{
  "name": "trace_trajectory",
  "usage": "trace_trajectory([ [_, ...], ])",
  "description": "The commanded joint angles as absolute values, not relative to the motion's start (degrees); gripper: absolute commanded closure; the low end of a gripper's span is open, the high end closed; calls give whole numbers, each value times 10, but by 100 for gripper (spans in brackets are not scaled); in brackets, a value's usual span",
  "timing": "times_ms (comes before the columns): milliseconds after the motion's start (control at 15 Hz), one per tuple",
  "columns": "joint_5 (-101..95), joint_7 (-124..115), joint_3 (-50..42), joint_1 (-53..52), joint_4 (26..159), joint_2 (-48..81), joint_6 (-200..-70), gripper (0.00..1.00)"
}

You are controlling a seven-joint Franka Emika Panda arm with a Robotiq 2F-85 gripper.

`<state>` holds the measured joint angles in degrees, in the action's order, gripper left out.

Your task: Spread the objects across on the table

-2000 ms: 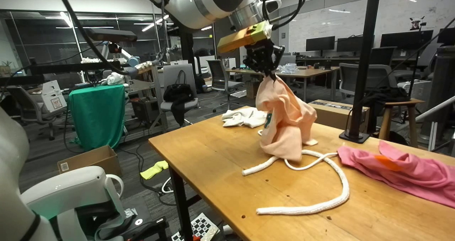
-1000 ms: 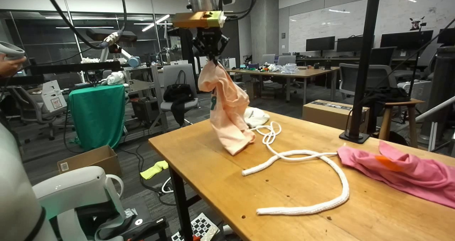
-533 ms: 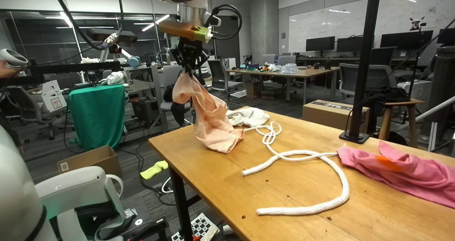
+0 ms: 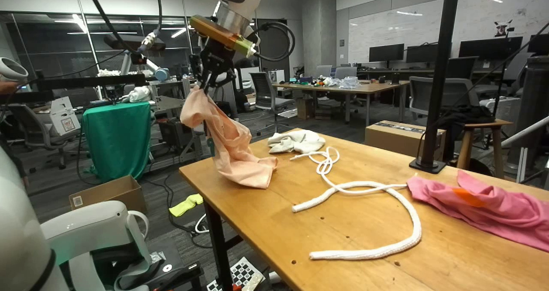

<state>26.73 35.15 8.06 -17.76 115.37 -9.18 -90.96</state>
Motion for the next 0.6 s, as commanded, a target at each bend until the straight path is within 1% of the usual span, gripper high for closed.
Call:
trace_trajectory([
  [0, 285, 380, 80, -158, 1108, -69, -831, 94],
  [133, 279, 380, 86, -154, 1107, -59, -818, 94],
  [267, 276, 373, 95, -154, 1116, -52, -838, 94],
  [533, 278, 338, 116, -157, 1158, -47, -994, 94],
])
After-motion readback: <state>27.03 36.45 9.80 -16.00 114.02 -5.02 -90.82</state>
